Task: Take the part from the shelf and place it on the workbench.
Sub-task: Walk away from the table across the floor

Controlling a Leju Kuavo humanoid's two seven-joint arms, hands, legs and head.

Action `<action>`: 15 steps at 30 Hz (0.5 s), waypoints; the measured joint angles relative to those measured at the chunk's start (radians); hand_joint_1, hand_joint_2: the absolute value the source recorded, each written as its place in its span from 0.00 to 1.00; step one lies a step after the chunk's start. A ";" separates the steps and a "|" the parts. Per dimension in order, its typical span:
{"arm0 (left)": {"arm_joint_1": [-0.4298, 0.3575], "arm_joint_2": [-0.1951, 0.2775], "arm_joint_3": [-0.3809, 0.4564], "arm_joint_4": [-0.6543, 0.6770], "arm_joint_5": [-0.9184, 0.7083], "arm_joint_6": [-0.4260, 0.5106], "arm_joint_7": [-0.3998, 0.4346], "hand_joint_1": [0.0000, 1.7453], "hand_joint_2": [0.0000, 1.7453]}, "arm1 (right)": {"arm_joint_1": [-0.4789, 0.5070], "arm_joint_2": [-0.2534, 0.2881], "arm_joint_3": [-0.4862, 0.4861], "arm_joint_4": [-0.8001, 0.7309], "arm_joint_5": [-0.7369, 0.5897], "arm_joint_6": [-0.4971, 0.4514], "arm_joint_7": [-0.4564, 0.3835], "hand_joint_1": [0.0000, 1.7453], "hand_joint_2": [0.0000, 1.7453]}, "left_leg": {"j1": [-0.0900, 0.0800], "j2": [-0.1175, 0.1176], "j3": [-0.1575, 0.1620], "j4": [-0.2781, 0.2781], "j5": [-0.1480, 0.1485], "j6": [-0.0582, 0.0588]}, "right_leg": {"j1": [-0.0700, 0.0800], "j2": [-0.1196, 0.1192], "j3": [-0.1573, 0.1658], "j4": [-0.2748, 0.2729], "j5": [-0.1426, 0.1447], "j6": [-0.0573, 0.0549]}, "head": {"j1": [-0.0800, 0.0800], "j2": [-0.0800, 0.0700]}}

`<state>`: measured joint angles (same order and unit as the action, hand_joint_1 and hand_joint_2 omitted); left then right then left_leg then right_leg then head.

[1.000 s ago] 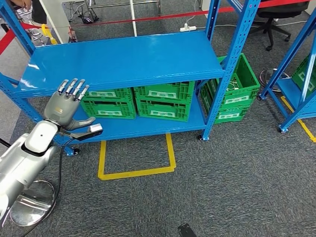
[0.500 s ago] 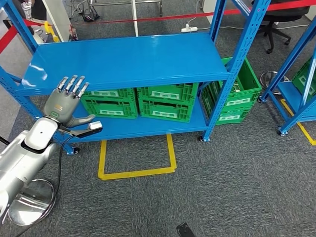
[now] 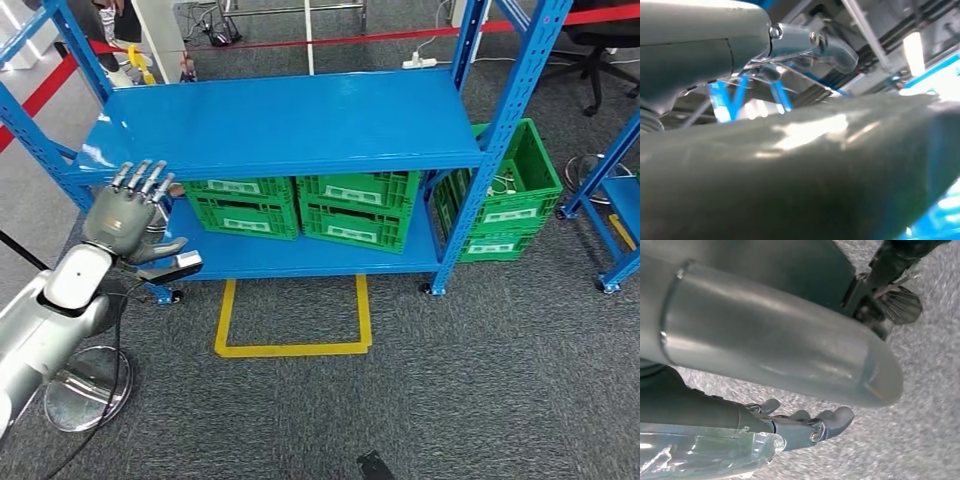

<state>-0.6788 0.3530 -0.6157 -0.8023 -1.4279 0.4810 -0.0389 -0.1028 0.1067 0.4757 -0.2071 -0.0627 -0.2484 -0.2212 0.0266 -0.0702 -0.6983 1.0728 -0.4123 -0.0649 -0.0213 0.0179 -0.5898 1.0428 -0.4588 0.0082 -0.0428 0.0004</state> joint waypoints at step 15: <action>-0.006 -0.013 -0.004 0.001 0.000 0.000 0.001 0.00 1.00 | -0.001 -0.001 -0.001 0.001 -0.022 0.030 0.025 0.00 0.50 | -0.011 0.073 0.081 -0.093 0.027 0.056 | 0.017 -0.059 -0.032 0.064 -0.053 0.037 | 0.002 0.000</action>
<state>-0.6849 0.3395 -0.6196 -0.8015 -1.4275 0.4811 -0.0376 -0.1040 0.1053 0.4749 -0.2064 -0.0846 -0.2188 -0.1962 0.0152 0.0028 -0.6176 0.9801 -0.3854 -0.0091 -0.0043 -0.0414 -0.6213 1.1073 -0.5119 0.0449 -0.0409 0.0004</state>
